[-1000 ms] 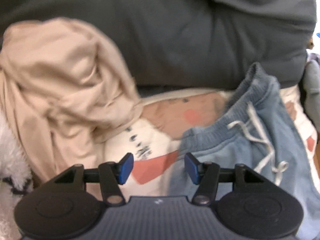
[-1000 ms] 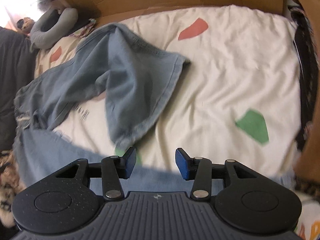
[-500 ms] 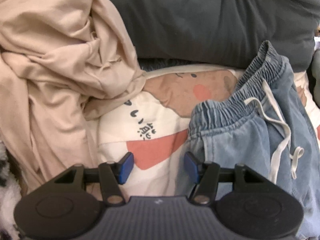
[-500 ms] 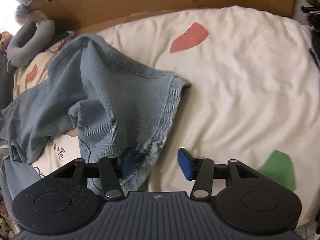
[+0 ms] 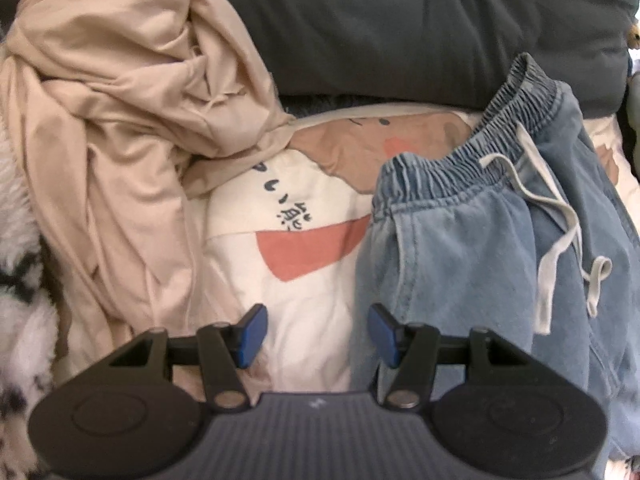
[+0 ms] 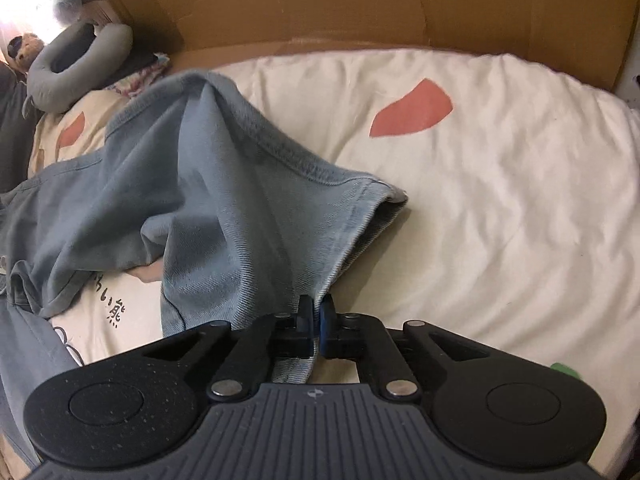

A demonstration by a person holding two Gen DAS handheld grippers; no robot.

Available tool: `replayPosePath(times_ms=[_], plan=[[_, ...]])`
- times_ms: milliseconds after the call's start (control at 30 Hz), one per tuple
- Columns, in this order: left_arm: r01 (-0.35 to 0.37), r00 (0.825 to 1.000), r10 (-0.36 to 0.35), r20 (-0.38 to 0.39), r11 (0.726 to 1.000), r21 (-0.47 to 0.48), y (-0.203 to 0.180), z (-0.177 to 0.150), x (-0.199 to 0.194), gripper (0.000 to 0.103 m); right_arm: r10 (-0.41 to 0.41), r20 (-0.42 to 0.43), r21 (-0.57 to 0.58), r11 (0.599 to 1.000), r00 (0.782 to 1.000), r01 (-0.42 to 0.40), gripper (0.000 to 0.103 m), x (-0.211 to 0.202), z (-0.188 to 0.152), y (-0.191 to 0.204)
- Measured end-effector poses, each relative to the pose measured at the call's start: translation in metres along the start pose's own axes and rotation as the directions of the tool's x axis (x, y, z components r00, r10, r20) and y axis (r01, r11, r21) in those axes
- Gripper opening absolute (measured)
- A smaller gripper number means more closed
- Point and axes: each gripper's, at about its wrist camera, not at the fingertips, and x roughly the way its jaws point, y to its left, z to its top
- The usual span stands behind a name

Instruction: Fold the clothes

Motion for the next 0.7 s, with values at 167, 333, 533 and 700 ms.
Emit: replayPosePath(times_ms=[167,333,533,700], plan=[[-0.013,1.0,0.013,0.0,1.0,0.002,-0.002,-0.005,-0.008,0.059,-0.067,0.042,0.016,0.998,0.997,0.066,0.0,-0.016,0.006,-0.013],[-0.024,1.0,0.024,-0.003,1.0,0.01,-0.006,-0.006,-0.011,0.059,-0.149,0.092,0.063,0.988,0.985,0.143,0.0,-0.036,0.015,-0.042],[-0.031,1.0,0.031,0.005,0.999,0.016,-0.012,-0.011,-0.007,0.06,-0.216,0.118,0.012,0.976,0.969,0.216,0.0,-0.045,0.028,-0.054],[-0.02,1.0,0.02,-0.003,0.999,0.025,-0.016,-0.018,-0.005,0.061,-0.251,0.131,0.078,0.967,0.959,0.242,0.0,-0.051,0.035,-0.074]])
